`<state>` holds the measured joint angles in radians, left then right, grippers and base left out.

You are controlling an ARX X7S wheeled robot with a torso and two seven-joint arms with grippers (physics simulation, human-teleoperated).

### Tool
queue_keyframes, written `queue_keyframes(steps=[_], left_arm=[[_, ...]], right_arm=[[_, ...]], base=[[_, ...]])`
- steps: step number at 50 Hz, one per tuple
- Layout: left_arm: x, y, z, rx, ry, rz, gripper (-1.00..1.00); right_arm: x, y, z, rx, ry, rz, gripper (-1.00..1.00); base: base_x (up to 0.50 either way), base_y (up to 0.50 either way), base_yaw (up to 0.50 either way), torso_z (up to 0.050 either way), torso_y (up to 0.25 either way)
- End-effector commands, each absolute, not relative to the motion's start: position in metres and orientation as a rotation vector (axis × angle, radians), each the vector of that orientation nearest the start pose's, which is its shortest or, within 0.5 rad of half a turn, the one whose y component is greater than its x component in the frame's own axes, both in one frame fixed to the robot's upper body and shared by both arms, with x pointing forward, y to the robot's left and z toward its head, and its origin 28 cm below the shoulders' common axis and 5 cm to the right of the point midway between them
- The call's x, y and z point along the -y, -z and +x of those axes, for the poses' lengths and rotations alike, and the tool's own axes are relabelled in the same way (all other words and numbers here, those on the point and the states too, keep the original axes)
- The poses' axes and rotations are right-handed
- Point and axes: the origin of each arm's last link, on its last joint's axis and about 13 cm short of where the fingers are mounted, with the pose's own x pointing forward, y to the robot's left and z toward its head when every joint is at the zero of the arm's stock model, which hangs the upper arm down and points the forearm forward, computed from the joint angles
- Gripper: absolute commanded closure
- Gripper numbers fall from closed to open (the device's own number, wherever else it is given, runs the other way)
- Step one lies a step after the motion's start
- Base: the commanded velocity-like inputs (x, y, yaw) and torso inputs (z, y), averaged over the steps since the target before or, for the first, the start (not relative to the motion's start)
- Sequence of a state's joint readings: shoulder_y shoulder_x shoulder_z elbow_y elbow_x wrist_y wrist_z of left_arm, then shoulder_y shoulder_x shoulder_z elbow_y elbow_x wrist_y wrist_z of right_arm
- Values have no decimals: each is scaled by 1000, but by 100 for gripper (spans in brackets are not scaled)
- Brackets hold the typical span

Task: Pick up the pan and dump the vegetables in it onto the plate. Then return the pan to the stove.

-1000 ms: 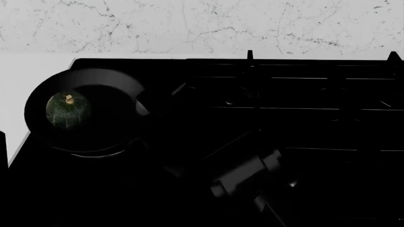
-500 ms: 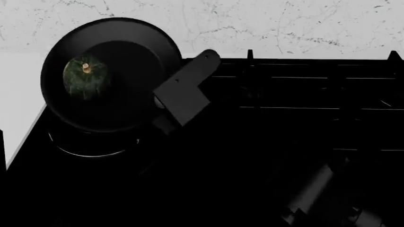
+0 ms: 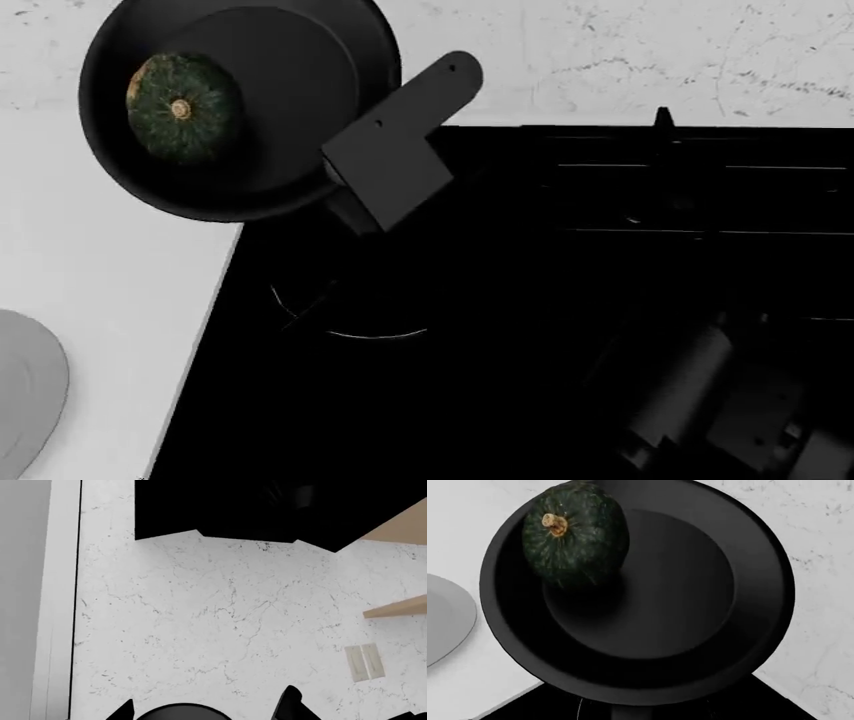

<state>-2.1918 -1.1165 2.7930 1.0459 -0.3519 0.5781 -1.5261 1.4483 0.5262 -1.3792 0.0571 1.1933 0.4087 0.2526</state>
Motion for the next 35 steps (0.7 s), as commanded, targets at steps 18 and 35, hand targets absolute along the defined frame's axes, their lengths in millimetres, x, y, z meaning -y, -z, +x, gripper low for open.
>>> queue_keyframes(steps=[18, 35], left_arm=[[-233, -241, 97, 669, 387, 7, -100], [-234, -241, 94, 650, 409, -15, -100]], right_arm=[[61, -292, 337, 242, -474, -501, 100], [50, -279, 351, 296, -319, -851, 100]], base=[[6, 500, 0, 2, 5], [0, 59, 0, 1, 5]])
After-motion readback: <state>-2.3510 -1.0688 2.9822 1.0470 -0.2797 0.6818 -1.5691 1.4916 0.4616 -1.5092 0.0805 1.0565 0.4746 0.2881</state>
